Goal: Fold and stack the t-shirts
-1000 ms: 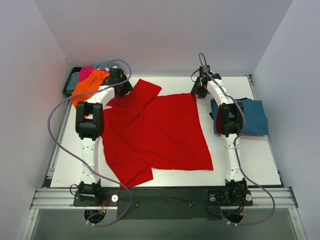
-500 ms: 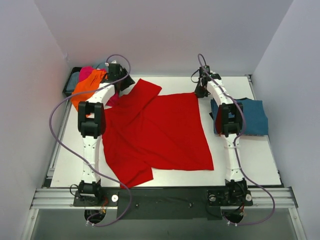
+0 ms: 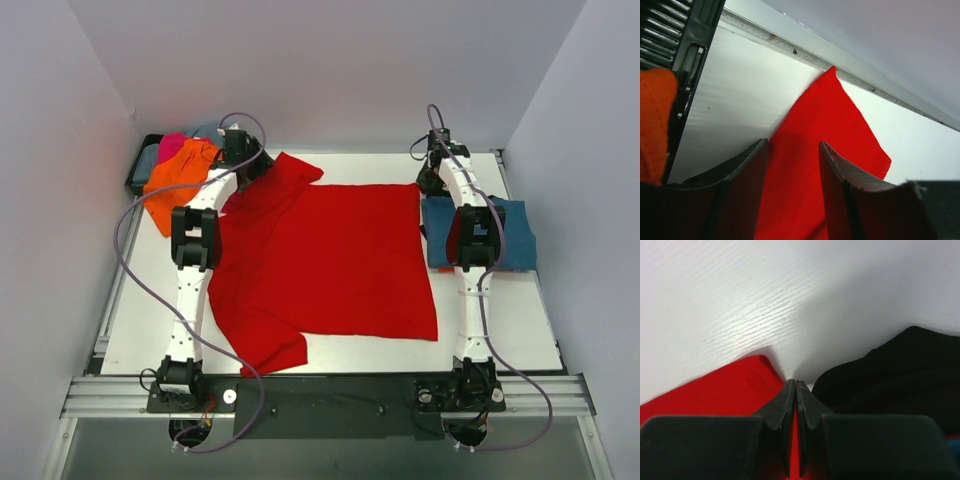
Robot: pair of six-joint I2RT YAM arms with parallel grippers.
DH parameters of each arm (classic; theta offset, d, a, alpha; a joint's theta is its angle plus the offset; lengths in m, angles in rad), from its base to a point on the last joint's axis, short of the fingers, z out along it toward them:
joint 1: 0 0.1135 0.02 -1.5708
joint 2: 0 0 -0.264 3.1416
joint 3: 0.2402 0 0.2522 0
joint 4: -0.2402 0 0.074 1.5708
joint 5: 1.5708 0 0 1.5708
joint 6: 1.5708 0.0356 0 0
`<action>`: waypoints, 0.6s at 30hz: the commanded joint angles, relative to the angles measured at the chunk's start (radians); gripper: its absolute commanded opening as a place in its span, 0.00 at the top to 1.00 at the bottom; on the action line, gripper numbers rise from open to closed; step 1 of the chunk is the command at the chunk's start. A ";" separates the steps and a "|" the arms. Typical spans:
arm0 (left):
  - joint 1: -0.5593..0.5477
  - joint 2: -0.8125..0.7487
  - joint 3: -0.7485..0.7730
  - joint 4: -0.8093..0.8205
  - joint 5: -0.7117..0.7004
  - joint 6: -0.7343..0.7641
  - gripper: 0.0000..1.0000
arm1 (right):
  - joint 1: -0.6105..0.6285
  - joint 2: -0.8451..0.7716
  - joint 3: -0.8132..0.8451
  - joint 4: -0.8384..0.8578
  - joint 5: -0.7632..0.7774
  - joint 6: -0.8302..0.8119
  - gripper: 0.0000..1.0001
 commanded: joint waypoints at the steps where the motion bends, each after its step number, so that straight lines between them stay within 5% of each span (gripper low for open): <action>1: -0.006 0.066 0.081 0.023 0.009 -0.026 0.45 | 0.000 -0.060 0.054 -0.045 0.035 -0.025 1.00; 9: -0.003 0.139 0.188 0.025 -0.079 -0.017 0.48 | -0.033 -0.090 0.041 -0.044 0.014 -0.025 1.00; 12: 0.002 0.146 0.196 0.048 -0.079 -0.023 0.49 | -0.033 -0.113 0.024 -0.035 -0.040 -0.040 0.69; 18: -0.007 0.017 0.127 0.111 -0.036 0.080 0.48 | 0.008 -0.225 -0.068 -0.010 -0.104 -0.060 0.55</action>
